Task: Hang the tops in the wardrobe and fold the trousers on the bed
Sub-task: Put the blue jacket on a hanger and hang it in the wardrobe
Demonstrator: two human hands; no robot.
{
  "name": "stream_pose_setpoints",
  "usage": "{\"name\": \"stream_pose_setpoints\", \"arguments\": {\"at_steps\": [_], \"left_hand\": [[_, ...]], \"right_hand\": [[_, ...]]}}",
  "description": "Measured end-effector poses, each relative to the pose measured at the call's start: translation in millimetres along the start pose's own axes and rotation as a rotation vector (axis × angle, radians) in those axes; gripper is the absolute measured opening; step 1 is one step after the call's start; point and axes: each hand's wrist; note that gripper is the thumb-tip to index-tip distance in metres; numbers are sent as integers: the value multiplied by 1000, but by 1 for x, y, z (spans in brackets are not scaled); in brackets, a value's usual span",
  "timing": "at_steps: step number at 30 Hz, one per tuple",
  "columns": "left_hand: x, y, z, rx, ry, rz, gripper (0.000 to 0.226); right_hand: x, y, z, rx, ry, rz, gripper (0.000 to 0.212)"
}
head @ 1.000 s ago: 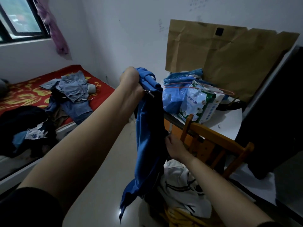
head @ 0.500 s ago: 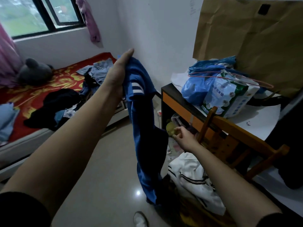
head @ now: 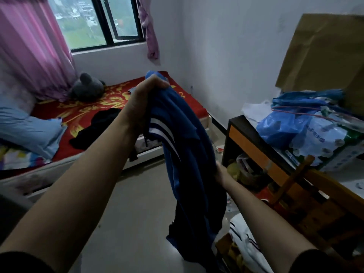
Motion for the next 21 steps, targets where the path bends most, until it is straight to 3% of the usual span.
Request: {"name": "stream_pose_setpoints", "arguments": {"at_steps": [2, 3, 6, 8, 11, 14, 16, 18, 20, 21], "left_hand": [[6, 10, -49, -75, 93, -64, 20], [13, 14, -76, -125, 198, -110, 21], [58, 28, -162, -283, 597, -357, 8], [100, 29, -212, -349, 938, -536, 18], [157, 28, -253, -269, 1169, -808, 28], [190, 36, -262, -80, 1470, -879, 67], [200, 45, -255, -20, 1387, -791, 112], [199, 57, -242, -14, 1081, -670, 148], [200, 71, -231, -93, 922, -508, 160], [202, 78, -225, -147, 857, -452, 155]], "right_hand": [[25, 14, 8, -203, 409, 9, 39], [36, 21, 14, -288, 487, 10, 36], [68, 39, 37, -305, 297, -97, 32], [87, 44, 52, -336, 137, -198, 37], [117, 49, 83, -318, 109, -385, 40], [145, 51, 115, -221, 139, -487, 44], [160, 50, 132, -189, 184, -536, 47], [173, 49, 147, -184, 245, -578, 47], [183, 45, 161, -164, 283, -612, 43], [186, 43, 166, -138, 299, -634, 41]]}}
Point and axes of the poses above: each hand's wrist, its own y-axis towards the middle knuckle, its own z-axis out of the palm, x = y × z, and after that the axes turned 12 degrees about -z, right-handed
